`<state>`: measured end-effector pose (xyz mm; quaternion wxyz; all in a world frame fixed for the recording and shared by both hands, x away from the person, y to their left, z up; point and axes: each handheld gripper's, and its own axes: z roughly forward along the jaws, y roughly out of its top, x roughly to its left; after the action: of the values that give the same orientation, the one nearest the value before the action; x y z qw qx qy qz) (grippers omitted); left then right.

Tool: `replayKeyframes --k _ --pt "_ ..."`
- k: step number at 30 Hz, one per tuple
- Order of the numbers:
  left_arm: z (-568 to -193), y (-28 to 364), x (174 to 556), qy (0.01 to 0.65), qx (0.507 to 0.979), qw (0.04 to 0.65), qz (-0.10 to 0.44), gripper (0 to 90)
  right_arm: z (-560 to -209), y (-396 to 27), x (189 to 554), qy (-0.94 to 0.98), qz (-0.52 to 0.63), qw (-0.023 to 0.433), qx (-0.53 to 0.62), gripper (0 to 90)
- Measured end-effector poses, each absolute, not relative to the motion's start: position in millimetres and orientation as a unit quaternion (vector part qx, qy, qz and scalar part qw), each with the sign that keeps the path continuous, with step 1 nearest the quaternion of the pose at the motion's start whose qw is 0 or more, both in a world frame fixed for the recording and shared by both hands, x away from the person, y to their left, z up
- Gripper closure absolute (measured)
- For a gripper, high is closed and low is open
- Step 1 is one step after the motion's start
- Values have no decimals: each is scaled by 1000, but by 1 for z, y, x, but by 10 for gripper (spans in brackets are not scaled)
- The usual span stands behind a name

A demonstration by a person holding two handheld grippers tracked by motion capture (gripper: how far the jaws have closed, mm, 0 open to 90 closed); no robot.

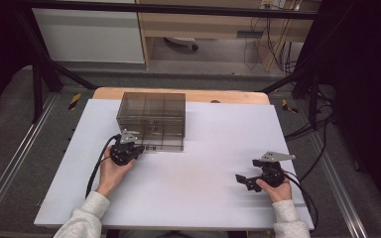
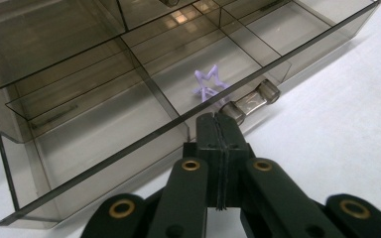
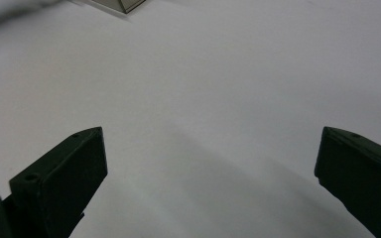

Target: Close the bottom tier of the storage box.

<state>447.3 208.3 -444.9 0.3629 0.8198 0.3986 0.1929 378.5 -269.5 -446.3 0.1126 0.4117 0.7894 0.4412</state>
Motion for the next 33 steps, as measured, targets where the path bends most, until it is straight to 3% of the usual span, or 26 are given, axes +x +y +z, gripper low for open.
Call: replayKeyframes --k 33 --pt "-446 208 457 398 816 366 205 892 -446 -270 379 790 441 113 411 5"
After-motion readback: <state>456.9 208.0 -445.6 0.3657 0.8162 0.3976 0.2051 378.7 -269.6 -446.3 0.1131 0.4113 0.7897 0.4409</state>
